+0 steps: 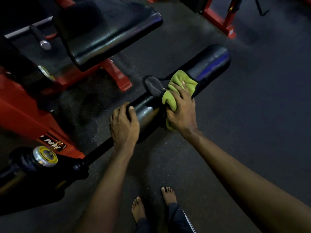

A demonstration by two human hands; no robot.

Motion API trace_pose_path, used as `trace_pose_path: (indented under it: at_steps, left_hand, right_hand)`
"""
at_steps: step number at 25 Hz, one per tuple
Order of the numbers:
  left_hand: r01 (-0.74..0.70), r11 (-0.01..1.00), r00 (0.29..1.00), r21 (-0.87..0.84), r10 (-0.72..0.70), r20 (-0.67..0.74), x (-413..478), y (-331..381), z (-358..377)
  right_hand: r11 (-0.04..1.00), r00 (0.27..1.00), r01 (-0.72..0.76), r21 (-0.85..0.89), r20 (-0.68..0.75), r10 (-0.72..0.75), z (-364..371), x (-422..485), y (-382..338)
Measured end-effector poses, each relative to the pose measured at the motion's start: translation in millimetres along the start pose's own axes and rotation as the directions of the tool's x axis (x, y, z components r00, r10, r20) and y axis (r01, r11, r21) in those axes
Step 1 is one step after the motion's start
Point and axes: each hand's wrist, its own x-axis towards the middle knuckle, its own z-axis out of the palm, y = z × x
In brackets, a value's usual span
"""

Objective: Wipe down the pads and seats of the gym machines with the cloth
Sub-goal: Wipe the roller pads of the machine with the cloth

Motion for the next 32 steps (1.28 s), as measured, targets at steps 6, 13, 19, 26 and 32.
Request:
trace_pose_path:
  at_steps: [6,13,19,26,32]
  left_hand:
    - [0.082,0.996,0.996,-0.018,-0.081,0.039,15,4,-6]
    - [-0.090,0.919,0.994,0.383,0.057,0.097,18,26,4]
    - [-0.105,0.909,0.994,0.404,0.093,0.050,19,26,8]
    - [-0.029,0.834,0.992,0.550,-0.046,0.122,32,47,18]
    - [-0.236,0.823,0.960,0.516,0.117,0.253,44,83,59]
  right_hand:
    - [0.963,0.960,-0.269,-0.018,-0.086,0.266,-31,82,42]
    - [0.970,0.978,0.104,-0.218,0.202,-0.060,-48,78,39]
    - [0.949,0.962,-0.266,-0.170,0.019,0.273,-76,153,105]
    - [0.970,0.988,-0.049,-0.239,0.133,0.083,-70,140,91]
    - [0.929,0.940,-0.342,-0.142,-0.066,0.336,-75,170,118]
